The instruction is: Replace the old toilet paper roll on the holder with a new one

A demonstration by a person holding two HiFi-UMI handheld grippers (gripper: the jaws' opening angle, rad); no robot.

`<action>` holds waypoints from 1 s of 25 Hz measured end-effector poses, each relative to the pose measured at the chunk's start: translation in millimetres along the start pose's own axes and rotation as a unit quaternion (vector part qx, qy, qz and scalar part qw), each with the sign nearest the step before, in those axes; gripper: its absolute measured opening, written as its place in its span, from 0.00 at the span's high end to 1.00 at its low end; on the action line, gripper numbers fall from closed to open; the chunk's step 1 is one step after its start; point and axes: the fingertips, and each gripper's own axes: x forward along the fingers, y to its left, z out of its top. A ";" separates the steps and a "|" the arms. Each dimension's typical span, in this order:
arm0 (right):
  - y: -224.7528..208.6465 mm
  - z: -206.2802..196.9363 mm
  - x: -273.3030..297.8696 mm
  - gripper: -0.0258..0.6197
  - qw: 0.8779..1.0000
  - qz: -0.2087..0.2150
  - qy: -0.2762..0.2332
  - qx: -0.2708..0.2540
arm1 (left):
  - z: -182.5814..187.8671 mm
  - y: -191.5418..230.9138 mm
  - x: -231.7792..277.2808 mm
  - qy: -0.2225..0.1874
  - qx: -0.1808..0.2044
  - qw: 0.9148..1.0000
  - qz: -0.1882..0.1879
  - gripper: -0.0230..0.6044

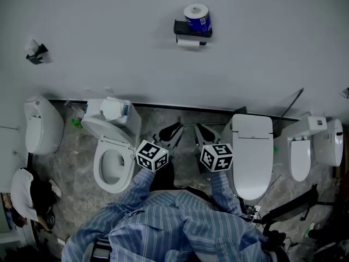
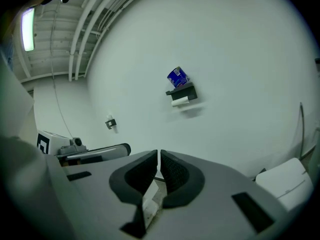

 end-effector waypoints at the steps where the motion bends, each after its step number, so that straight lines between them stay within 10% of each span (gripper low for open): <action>1: -2.8 8.0 11.6 0.93 1.000 -0.001 -0.003 0.002 | 6.8 11.7 6.7 -0.001 0.002 1.000 -0.002 0.90; 25: -62.7 71.9 169.8 0.93 0.997 -0.075 0.011 0.030 | 47.1 180.2 114.6 0.022 -0.094 0.992 -0.085 0.72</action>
